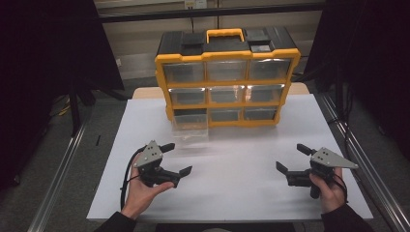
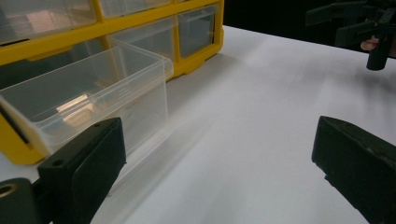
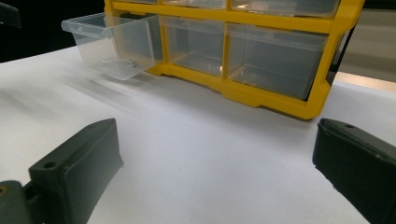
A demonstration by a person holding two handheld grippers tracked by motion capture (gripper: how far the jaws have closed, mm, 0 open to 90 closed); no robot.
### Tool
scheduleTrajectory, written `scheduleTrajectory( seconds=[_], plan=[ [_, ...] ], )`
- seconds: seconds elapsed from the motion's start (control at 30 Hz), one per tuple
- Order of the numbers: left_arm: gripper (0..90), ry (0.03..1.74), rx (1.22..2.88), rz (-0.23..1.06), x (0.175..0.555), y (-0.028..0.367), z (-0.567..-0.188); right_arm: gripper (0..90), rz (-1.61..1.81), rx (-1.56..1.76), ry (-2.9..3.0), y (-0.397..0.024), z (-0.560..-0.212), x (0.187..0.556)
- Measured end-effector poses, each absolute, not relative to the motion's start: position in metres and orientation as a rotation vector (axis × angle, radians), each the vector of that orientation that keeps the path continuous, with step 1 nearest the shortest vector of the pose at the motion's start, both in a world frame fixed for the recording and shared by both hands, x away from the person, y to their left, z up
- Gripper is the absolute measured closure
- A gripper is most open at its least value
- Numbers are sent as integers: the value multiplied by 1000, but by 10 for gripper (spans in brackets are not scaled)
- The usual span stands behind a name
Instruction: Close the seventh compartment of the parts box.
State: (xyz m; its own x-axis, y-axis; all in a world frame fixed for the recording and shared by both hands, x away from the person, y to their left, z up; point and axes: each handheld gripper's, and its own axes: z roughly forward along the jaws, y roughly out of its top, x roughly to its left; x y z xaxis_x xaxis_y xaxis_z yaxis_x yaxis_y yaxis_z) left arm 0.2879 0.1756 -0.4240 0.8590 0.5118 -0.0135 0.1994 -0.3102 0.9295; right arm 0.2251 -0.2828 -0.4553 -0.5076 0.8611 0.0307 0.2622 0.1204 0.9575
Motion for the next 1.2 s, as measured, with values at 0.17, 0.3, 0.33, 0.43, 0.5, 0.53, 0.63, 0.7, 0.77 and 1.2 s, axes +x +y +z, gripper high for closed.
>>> scheduleTrajectory(
  seconds=[0.17, 0.3, 0.33, 0.43, 0.5, 0.53, 0.63, 0.7, 0.77, 1.2],
  plan=[
    [48, 529, 1891, 326, 296, 164, -425, 7, 1401, 1083, 1854, -283, -455, 225],
    [53, 531, 1896, 306, 302, 155, -428, 7, 1404, 1080, 1856, -283, -455, 225],
    [53, 523, 1908, 313, 303, 154, -428, 6, 1403, 1081, 1855, -283, -455, 225],
    [107, 534, 1911, 362, 302, 149, -427, 7, 1402, 1080, 1855, -283, -455, 225],
    [112, 533, 1925, 356, 306, 146, -425, 7, 1403, 1079, 1856, -283, -455, 225],
    [112, 505, 1907, 324, 310, 145, -425, 6, 1406, 1080, 1854, -283, -455, 225],
    [113, 498, 1909, 321, 313, 139, -423, 7, 1404, 1083, 1852, -283, -455, 225],
    [122, 497, 1900, 312, 314, 138, -425, 7, 1401, 1089, 1849, -283, -455, 225],
    [137, 522, 1905, 337, 313, 136, -427, 7, 1401, 1089, 1847, -283, -455, 225],
    [308, 500, 1880, 285, 313, 145, -433, 7, 1406, 1089, 1846, -283, -455, 225]
  ],
)
